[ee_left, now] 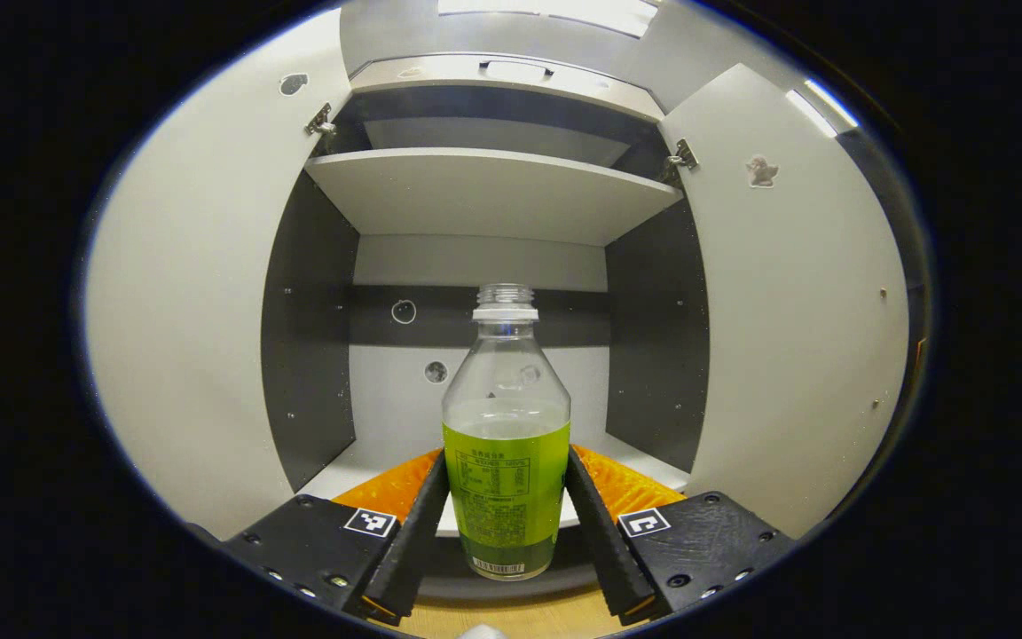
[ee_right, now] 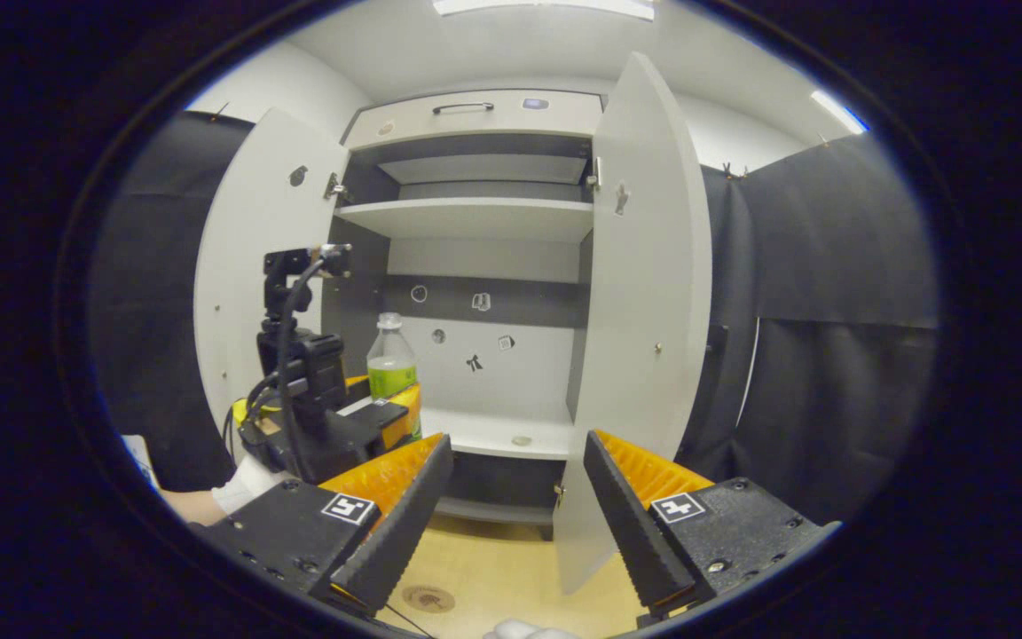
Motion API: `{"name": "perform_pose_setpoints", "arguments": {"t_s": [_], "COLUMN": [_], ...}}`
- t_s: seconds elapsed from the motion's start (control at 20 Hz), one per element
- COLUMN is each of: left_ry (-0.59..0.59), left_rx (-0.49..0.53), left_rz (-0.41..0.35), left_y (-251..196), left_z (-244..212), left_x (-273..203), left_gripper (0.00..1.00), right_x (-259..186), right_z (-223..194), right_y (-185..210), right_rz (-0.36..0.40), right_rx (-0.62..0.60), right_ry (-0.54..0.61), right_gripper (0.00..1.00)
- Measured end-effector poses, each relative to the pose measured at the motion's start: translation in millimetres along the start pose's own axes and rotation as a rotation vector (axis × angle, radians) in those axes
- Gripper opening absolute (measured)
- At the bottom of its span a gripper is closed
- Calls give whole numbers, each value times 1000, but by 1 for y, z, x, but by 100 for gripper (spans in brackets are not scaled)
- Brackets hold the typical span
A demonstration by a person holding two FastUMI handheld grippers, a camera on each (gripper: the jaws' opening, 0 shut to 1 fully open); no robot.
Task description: Grasp the bottle in the cabinet with the left hand and place it on the coaster, then close the right door with the right hand and the left door with the left hand.
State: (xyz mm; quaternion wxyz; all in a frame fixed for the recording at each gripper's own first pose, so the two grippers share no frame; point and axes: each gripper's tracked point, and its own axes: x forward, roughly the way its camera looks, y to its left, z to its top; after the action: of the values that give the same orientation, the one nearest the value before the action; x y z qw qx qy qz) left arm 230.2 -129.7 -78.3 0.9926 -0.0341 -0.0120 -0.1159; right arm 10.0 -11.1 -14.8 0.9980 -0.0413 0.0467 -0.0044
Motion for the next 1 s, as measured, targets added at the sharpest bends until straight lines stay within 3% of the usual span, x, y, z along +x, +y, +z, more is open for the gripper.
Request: {"name": "perform_pose_setpoints", "arguments": {"t_s": [0.15, 0.2, 0.4, 0.8, 1.0], "left_ry": [35, 39, 79, 128, 161], "left_rx": [2, 4, -3, -69, -44], "left_rz": [-18, -28, -62, -146, -184], "left_y": [-7, -10, -21, -46, -53], "left_z": [-27, -37, -89, -203, -254], "left_x": [-38, -48, -81, -114, -126], "left_gripper": [80, 76, 76, 76, 76], "right_x": [-6, -7, -13, -19, -19], "right_z": [-8, -10, -20, -27, -28], "right_y": [-2, -4, -8, -20, -26], "right_rz": [0, -1, 2, -24, -38], "right_rx": [14, 17, 9, -31, -55], "right_ry": [7, 11, 16, 48, 71], "right_gripper": [98, 98, 98, 98, 99]}}
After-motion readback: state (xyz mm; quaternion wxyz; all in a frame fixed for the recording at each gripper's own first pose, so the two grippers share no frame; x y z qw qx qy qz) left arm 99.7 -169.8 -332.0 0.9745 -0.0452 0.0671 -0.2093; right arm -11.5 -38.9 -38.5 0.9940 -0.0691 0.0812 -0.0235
